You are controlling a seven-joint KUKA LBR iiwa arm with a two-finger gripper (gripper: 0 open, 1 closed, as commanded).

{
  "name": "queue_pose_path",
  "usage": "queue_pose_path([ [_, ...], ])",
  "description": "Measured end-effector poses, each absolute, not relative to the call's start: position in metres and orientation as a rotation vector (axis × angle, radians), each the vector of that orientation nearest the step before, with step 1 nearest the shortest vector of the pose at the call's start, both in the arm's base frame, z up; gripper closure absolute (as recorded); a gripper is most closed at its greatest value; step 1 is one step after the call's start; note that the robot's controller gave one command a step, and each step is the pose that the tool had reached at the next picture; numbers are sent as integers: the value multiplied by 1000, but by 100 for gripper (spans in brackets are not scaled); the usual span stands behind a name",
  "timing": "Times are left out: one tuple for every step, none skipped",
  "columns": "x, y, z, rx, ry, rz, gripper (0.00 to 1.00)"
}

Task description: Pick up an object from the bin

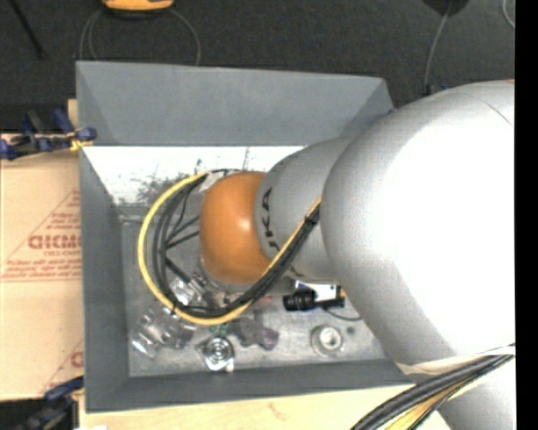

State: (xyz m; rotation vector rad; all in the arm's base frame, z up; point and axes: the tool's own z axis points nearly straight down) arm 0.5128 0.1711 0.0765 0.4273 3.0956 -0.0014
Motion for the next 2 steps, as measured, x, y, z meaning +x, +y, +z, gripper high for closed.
queue_pose_path([
  [511,190,198,417,3104,8,100],
  [509,189,193,415,3111,-1,0],
])
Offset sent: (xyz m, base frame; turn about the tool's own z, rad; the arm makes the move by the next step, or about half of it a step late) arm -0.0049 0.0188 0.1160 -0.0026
